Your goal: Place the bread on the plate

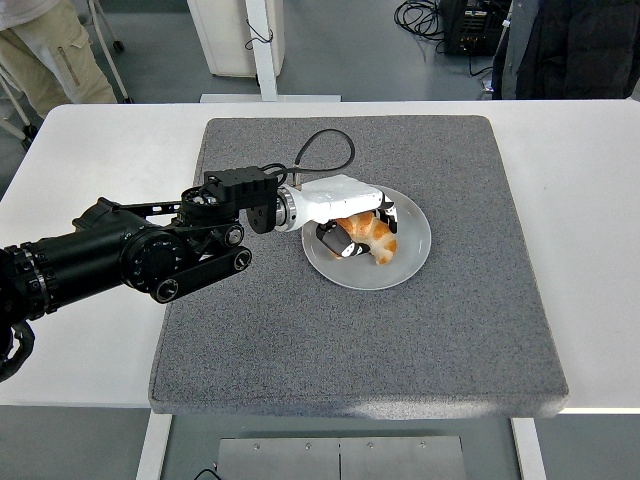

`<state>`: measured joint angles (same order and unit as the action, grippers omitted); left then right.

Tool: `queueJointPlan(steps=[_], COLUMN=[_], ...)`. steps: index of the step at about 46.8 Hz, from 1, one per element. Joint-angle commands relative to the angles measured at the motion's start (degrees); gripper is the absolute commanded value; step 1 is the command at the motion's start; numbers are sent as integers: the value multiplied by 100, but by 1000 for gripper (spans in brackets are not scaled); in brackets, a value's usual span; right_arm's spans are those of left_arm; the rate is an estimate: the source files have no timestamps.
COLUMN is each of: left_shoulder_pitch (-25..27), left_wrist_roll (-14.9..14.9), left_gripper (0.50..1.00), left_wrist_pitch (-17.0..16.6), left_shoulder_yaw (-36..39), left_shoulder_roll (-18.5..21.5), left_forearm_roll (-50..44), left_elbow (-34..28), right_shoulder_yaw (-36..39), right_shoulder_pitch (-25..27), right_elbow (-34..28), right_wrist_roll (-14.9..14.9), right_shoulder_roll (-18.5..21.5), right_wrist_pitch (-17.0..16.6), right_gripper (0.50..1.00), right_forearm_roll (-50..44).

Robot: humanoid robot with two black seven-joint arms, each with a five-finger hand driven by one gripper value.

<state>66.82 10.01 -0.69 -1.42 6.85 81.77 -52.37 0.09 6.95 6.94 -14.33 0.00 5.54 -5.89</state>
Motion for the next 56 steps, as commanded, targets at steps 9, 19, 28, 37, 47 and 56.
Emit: queueJointPlan(steps=[9, 19, 28, 37, 47, 56], left_shoulder_pitch=[86, 86, 261, 665, 1184, 1439], left_wrist_roll=[-17, -17, -8, -35, -26, -34], left_gripper=[999, 1000, 1000, 1000, 1000, 1000], left_wrist_pitch=[16, 16, 42, 130, 165, 183], left_shoulder_yaw=[-7, -7, -16, -77, -121, -174], left_shoulder_roll=[18, 79, 255, 562, 905, 1239], left_forearm_roll=[-56, -47, -100, -441, -1690, -2270], left_elbow=[-80, -98, -361, -748, -836, -836], right_shoulder_yaw=[0, 0, 0, 0, 0, 0], right_shoulder_pitch=[0, 0, 8, 0, 8, 0], right_elbow=[0, 0, 0, 0, 0, 0], right_wrist_roll=[0, 0, 0, 0, 0, 0], right_shoulder_roll=[0, 0, 0, 0, 0, 0], right_wrist_pitch=[0, 0, 0, 0, 0, 0], right_gripper=[1000, 1000, 1000, 1000, 1000, 1000], right_forearm_roll=[0, 0, 0, 0, 0, 0])
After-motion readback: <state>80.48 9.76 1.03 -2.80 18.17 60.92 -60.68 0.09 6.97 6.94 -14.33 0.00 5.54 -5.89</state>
